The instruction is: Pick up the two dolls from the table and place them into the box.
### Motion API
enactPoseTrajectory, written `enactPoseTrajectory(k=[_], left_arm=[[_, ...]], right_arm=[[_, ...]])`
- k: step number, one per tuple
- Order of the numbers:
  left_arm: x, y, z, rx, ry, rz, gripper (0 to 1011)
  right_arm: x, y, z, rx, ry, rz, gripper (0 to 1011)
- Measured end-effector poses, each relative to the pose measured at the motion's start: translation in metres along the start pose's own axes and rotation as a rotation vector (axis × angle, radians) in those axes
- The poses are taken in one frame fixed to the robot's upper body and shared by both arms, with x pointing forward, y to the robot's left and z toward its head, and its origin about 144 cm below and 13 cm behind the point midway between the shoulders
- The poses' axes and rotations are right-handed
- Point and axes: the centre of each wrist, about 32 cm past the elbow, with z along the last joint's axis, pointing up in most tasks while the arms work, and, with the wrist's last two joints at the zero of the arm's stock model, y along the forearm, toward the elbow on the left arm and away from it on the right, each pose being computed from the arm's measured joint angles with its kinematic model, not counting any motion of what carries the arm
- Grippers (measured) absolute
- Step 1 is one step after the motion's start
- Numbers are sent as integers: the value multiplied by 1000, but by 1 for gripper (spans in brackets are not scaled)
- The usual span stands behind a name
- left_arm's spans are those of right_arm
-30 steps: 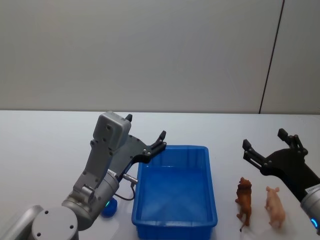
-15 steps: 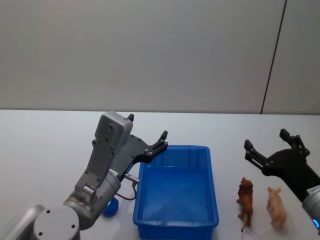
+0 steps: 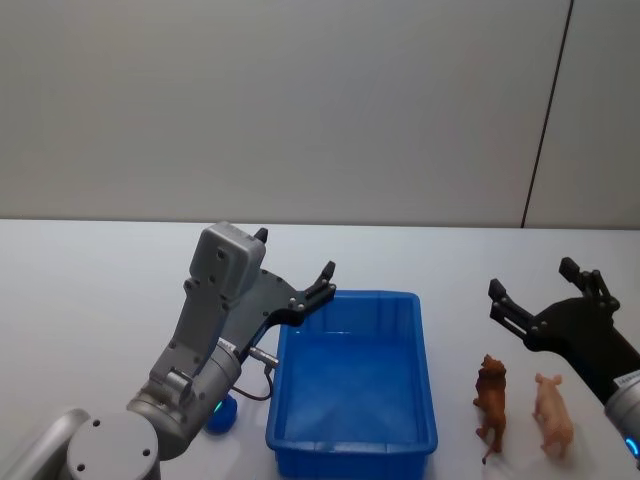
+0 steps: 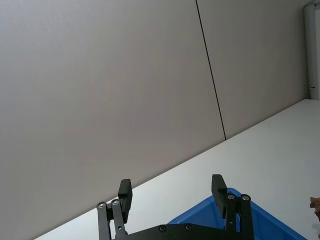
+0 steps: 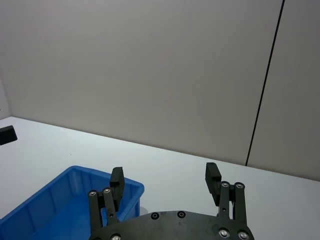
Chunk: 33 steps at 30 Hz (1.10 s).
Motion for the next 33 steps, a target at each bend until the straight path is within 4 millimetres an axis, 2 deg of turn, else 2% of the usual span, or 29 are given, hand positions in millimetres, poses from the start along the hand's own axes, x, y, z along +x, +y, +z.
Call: enactPoseTrajectory(k=[19,33], left_arm=[[0,0,0,0,0,0,1000],[0,0,0,0,0,0,1001]], right_arm=[[7,6,-10,-159,-12,-101,1001],[2,1,-23,-322,-19,-185,1001]])
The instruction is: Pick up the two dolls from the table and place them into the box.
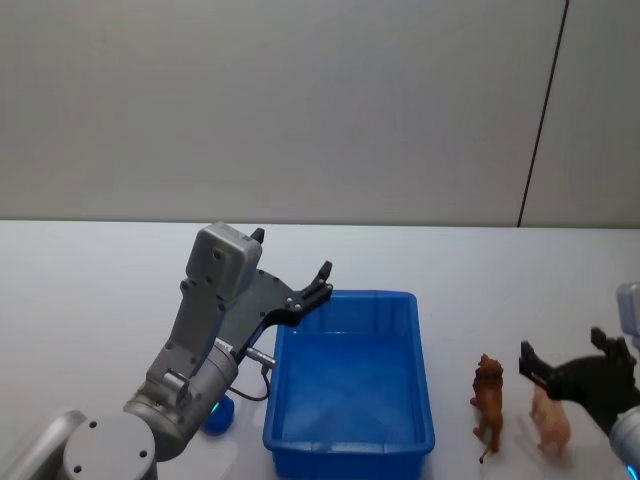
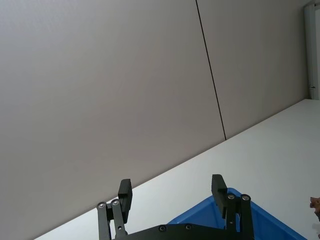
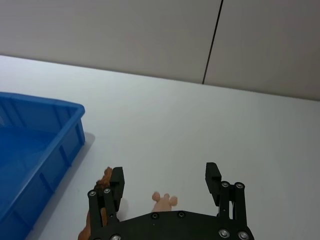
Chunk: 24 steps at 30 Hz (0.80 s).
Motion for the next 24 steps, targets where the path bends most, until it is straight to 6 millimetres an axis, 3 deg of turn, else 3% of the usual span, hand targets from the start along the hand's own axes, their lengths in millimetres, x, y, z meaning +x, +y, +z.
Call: enactPoseTrajectory(k=[24], left_arm=[[0,0,0,0,0,0,1000]], right_arm=[[-13,-7,-28,-157,1,-34,1001]])
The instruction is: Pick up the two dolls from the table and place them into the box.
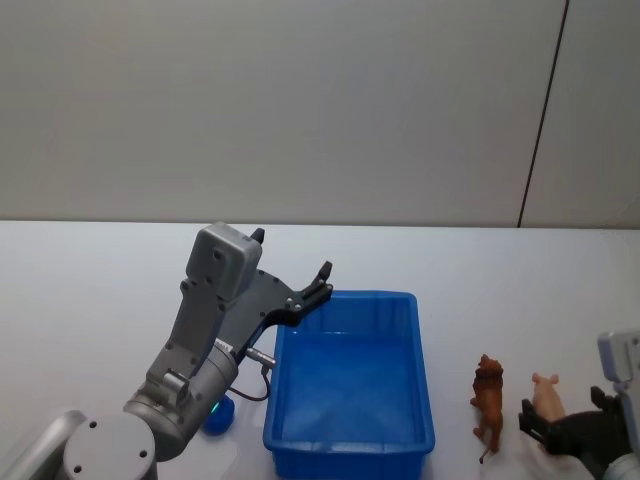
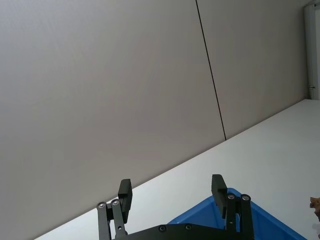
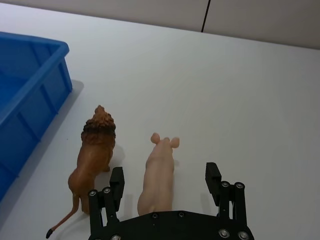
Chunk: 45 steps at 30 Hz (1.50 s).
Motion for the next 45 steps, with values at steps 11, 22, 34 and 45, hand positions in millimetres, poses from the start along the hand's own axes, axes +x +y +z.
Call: enactPoseTrajectory(k=[11,22,34,45], left_arm=[[0,0,0,0,0,0,1000],[0,0,0,0,0,0,1000],[0,0,0,0,0,0,1000],[0,0,0,0,0,0,1000]], right_arm=[[-2,6,-14,-34,4,-4,941],[-3,15,-24,-18,15,18,624],[-5,15,-21,23,22,31,381],[-10,1,6,132,44,34,381]])
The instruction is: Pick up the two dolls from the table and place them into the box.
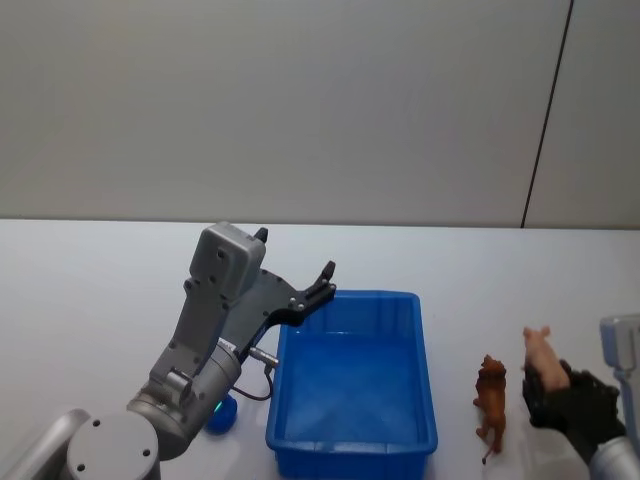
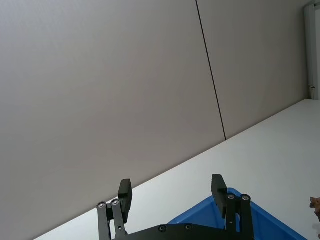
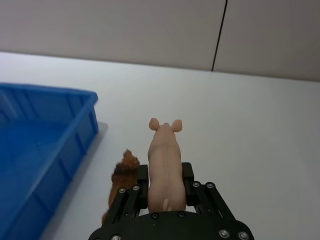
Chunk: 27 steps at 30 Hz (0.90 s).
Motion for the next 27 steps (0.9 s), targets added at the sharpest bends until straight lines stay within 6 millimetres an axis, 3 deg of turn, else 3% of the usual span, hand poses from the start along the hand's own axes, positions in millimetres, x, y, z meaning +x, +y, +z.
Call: enactPoseTrajectory(k=[11,27], left_arm=[[0,0,0,0,0,0,1000],[0,0,0,0,0,0,1000]], right_arm=[[-9,-6,25,100,23,98,381],[-34,12,31,114,17,319,380]])
